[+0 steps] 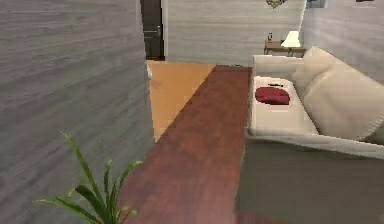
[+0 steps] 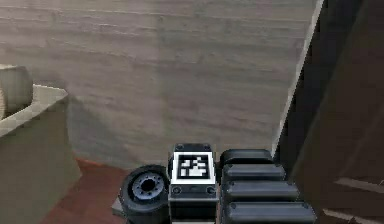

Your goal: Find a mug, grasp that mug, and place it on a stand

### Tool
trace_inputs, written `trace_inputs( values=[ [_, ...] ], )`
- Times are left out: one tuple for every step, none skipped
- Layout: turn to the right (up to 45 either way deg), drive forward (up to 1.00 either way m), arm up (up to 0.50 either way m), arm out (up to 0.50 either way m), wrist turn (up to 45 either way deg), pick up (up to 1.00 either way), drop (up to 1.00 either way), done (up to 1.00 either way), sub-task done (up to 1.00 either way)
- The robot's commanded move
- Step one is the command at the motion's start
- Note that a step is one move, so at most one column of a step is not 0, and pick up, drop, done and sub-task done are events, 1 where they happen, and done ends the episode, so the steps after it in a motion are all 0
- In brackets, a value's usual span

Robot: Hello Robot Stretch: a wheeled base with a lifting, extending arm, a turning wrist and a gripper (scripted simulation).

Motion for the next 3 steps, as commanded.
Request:
trace_inputs(
  values=[
    [0.0,1.00,0.00,0.00,0.0,0.00,0.00,0.00,0.00],
    [3.0,0.00,0.00,0.00,0.0,0.00,0.00,0.00,0.00],
    [0.0,0.05,0.00,0.00,0.0,0.00,0.00,0.00,0.00]
  ],
)
